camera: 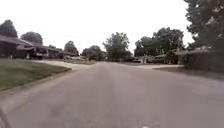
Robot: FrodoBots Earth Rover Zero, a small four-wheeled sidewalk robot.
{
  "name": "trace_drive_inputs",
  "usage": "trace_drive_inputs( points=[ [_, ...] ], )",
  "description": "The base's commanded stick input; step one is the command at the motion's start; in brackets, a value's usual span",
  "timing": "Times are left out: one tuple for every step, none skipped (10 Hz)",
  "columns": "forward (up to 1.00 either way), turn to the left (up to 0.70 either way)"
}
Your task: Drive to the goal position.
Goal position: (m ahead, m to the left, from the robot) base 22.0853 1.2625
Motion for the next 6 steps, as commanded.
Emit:
trace_drive_inputs(
  points=[
    [0.70, 0.00],
    [0.70, 0.00],
    [0.70, 0.00],
    [0.70, 0.00],
    [0.70, 0.00],
    [0.70, 0.00]
  ],
)
